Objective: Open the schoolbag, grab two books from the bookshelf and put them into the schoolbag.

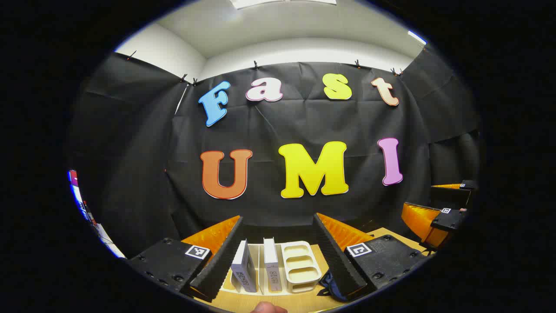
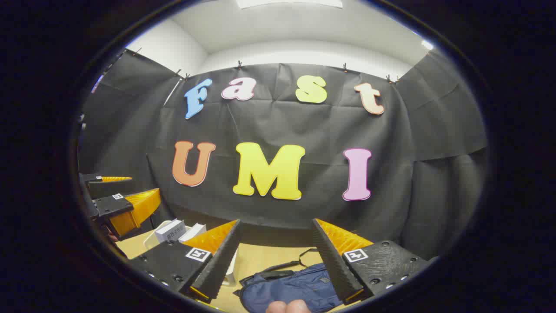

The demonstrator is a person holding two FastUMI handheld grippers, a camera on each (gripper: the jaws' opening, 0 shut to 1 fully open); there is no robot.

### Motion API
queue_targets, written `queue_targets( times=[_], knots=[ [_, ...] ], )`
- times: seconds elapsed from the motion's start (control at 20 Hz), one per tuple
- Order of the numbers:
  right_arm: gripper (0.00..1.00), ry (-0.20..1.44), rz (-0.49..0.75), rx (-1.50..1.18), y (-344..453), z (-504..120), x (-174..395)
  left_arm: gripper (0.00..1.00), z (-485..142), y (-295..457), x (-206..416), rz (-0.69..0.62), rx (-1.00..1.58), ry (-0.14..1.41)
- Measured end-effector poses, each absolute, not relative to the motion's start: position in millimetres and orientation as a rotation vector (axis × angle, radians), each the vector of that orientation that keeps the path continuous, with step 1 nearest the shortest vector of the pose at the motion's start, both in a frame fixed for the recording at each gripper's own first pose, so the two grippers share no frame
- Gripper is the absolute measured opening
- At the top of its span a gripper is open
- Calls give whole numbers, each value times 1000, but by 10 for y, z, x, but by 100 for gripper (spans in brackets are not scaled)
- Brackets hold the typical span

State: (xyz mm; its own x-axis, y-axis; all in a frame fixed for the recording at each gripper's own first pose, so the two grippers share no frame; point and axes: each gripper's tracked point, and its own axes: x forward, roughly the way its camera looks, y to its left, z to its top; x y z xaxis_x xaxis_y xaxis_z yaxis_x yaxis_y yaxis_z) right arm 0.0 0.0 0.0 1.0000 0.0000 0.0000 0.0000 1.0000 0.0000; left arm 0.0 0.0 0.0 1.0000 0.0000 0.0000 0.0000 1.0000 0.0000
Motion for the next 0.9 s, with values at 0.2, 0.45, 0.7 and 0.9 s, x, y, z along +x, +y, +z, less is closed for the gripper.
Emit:
queue_targets(
  times=[0.2,0.45,0.7,0.9],
  knots=[
    [97,12,-4,5,18,-38,33,98,-38,15,39,1,-6,15],
    [97,17,-3,-7,61,-48,69,98,-97,61,70,9,-7,29],
    [97,25,4,-11,98,-83,75,98,-139,69,83,13,5,39],
    [97,27,5,-15,54,-99,67,98,-132,50,71,15,3,34]
  ],
)
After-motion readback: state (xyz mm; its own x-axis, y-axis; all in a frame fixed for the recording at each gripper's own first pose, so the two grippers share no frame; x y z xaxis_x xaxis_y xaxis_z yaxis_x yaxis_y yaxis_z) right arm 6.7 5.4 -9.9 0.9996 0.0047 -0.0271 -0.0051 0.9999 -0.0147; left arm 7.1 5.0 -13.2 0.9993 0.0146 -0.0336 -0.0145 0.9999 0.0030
